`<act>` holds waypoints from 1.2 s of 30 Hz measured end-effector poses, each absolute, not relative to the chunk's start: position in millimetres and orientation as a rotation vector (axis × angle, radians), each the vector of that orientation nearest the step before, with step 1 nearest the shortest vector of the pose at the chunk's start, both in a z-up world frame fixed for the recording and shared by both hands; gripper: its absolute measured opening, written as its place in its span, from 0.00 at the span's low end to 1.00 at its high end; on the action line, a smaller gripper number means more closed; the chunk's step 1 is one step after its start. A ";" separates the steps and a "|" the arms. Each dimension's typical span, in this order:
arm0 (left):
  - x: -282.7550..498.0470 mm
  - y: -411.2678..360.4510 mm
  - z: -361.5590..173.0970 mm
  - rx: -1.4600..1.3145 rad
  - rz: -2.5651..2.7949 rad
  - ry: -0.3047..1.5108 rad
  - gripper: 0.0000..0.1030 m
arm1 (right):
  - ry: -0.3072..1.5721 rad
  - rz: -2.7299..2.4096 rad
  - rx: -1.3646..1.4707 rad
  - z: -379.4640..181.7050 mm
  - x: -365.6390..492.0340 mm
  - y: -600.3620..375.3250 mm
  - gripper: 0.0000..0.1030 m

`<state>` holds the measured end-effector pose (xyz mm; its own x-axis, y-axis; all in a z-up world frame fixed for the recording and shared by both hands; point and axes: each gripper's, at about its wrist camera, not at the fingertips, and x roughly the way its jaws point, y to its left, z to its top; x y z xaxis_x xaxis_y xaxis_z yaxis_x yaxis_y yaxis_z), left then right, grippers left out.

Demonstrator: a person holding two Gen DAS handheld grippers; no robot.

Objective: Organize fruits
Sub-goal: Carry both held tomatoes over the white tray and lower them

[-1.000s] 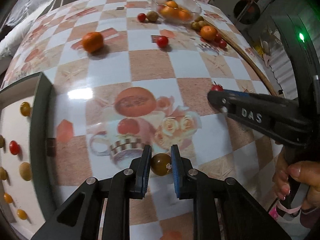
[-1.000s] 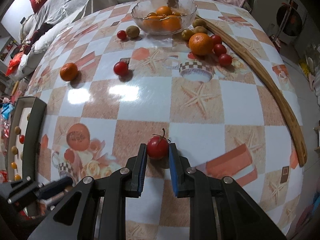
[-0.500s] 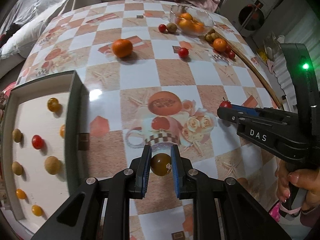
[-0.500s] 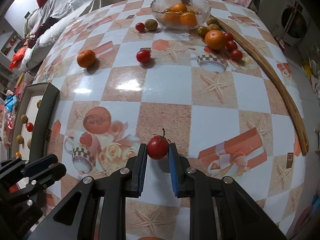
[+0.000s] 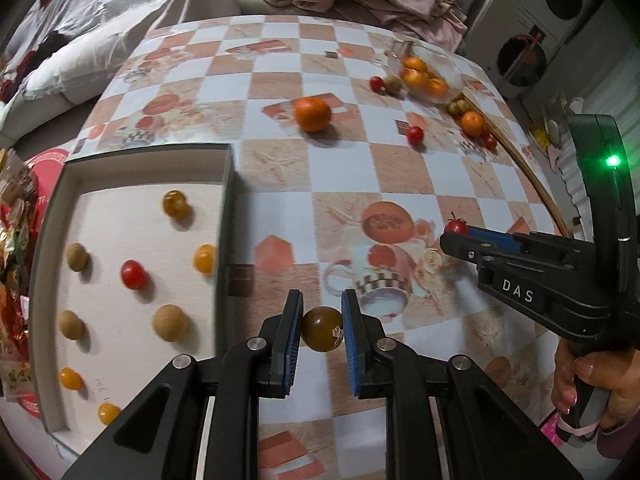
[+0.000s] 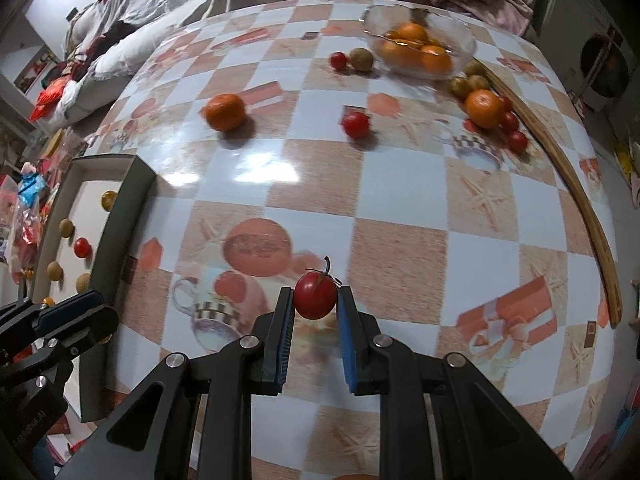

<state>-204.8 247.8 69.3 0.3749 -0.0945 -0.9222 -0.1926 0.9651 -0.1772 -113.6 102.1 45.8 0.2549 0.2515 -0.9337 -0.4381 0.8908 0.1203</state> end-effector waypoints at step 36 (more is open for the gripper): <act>-311.7 402.8 81.4 -0.415 0.411 1.143 0.20 | 1.195 0.720 -0.272 77.1 -146.4 246.2 0.23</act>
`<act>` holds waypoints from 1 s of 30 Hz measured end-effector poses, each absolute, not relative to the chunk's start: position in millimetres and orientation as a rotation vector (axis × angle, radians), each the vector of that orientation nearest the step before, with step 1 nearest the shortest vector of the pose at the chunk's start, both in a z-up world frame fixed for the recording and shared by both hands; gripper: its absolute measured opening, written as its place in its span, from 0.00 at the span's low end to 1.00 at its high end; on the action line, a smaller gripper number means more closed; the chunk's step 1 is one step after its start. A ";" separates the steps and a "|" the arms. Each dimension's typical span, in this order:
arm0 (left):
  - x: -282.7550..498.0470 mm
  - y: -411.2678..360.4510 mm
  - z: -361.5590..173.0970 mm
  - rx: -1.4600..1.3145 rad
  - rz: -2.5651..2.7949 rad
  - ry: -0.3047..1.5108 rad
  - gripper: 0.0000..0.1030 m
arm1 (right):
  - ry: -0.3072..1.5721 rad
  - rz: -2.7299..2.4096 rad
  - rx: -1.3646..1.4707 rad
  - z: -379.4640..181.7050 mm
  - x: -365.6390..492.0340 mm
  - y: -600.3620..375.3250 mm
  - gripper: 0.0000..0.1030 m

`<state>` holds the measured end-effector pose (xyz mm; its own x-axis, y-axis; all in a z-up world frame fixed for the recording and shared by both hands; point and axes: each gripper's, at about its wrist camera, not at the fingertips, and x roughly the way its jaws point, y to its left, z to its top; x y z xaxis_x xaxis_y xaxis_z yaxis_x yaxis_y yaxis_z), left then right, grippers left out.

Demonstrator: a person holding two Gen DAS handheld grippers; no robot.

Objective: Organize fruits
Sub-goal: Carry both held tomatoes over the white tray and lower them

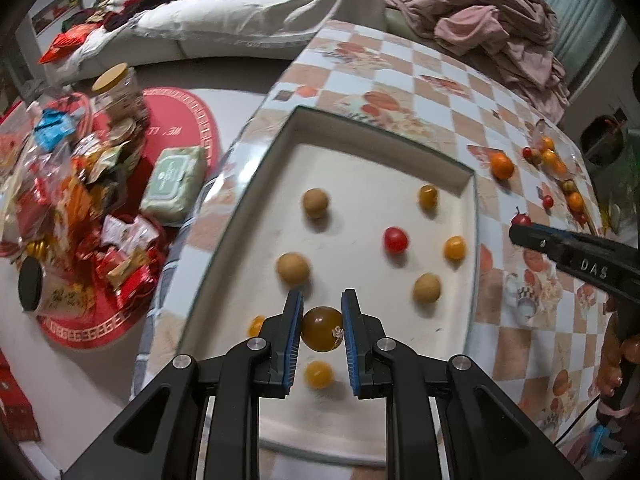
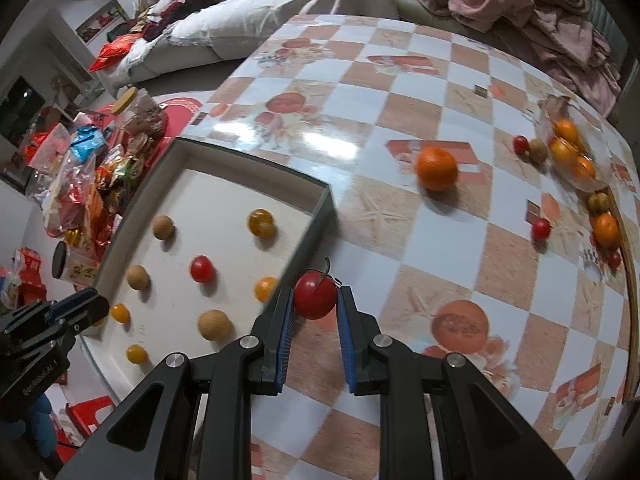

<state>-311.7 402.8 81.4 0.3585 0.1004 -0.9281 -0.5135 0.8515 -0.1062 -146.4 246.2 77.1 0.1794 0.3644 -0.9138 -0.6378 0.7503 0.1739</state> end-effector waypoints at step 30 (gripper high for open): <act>-279.6 384.5 38.3 -0.427 0.389 1.192 0.20 | 1.258 0.865 -0.315 58.1 -147.0 328.4 0.23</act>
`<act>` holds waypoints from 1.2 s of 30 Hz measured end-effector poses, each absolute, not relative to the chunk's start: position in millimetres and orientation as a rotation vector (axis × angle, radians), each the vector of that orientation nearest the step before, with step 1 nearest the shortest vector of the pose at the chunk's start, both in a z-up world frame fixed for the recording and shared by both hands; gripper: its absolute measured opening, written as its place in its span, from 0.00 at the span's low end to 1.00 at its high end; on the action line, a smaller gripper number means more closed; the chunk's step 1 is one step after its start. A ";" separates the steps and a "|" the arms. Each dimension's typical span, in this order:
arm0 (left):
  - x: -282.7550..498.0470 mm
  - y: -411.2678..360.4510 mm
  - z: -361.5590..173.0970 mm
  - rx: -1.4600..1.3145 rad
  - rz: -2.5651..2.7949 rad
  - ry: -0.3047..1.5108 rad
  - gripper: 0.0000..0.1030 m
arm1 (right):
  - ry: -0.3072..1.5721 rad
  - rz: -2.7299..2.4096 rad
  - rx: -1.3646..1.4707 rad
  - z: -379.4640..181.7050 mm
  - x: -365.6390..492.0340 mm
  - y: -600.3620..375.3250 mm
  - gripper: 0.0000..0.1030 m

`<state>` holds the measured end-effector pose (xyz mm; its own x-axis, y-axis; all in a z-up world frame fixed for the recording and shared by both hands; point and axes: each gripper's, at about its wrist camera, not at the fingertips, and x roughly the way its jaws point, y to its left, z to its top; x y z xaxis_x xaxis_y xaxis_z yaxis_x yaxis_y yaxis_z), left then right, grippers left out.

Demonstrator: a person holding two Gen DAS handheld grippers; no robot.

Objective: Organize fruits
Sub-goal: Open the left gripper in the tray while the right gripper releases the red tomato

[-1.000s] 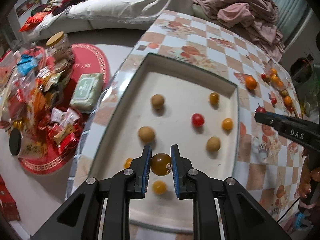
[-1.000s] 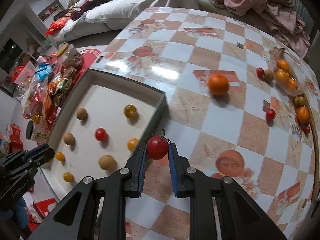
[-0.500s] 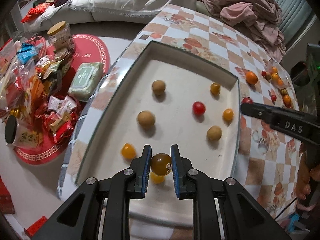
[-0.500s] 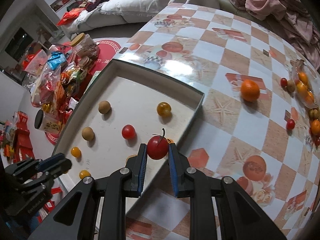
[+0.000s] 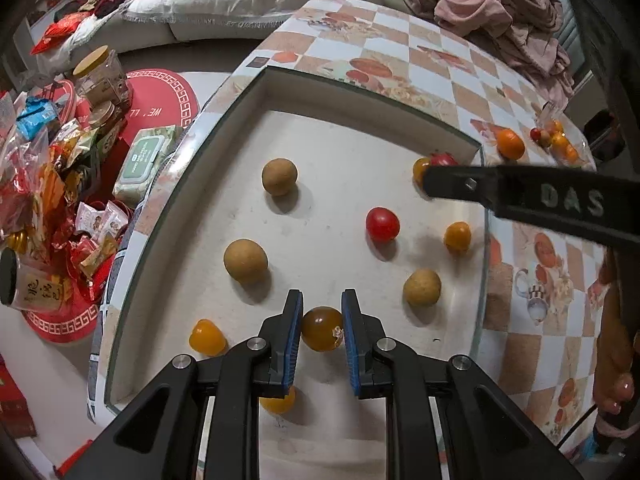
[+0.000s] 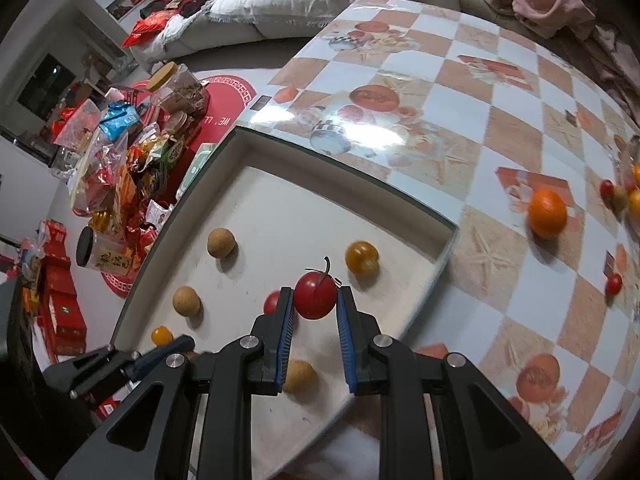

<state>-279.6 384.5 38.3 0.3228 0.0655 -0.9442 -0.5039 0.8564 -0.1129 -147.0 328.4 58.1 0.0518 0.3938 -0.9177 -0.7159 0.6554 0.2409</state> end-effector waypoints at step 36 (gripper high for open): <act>-282.9 370.8 36.3 -0.305 0.455 1.216 0.71 | 1.222 0.928 -0.467 40.1 -144.1 380.6 0.58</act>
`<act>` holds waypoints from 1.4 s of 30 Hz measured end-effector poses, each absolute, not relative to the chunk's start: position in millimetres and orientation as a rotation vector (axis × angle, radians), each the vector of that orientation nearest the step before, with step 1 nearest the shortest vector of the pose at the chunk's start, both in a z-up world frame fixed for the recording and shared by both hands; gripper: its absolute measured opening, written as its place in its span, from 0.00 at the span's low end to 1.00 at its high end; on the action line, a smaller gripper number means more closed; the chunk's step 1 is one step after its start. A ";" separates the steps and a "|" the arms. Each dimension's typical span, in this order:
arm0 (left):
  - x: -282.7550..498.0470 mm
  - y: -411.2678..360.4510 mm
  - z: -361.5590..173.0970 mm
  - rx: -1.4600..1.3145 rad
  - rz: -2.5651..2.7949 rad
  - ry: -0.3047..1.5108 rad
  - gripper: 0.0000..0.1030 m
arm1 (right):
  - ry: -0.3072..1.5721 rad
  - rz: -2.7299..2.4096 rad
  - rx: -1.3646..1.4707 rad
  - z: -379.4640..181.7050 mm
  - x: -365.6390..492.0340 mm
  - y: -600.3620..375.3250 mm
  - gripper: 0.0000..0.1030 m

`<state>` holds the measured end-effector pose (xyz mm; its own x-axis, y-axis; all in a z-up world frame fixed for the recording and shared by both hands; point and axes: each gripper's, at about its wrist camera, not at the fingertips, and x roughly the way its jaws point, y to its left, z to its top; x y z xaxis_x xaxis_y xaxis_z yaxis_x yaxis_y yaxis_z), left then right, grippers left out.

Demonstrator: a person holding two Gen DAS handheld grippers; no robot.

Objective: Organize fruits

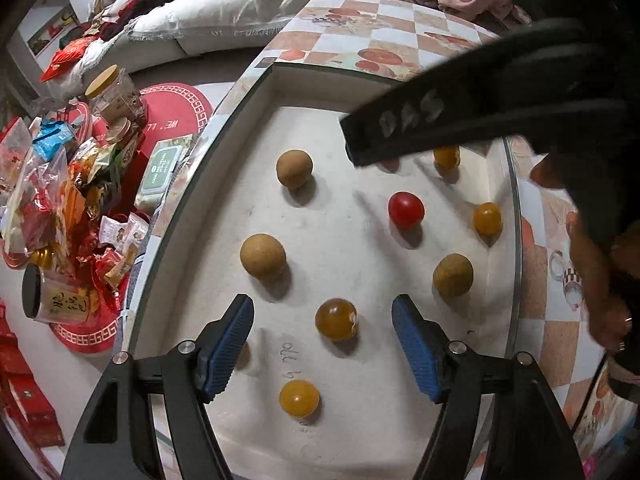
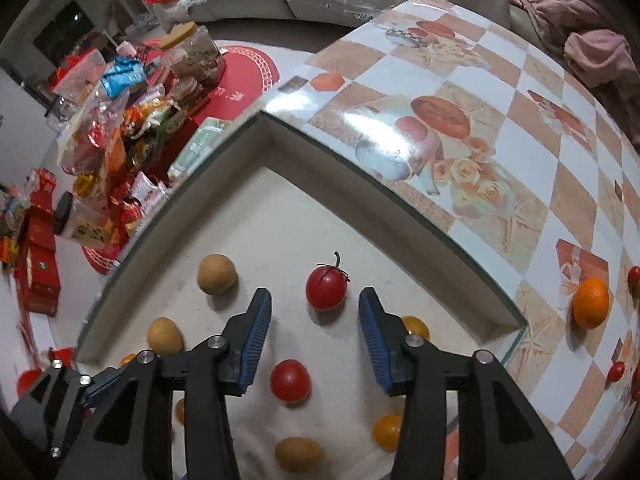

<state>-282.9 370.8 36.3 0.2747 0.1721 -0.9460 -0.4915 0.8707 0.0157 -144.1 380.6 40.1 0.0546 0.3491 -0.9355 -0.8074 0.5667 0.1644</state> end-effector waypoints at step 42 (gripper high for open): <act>-327.2 354.7 123.4 -0.217 0.386 1.358 1.00 | 1.282 0.686 -0.509 140.8 -223.4 265.6 1.00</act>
<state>-327.2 354.7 123.4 0.1620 0.1436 -0.9763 -0.3914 0.9175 0.0700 -223.4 265.6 140.8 0.1363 0.1781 -0.9745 -0.7117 0.7019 0.0287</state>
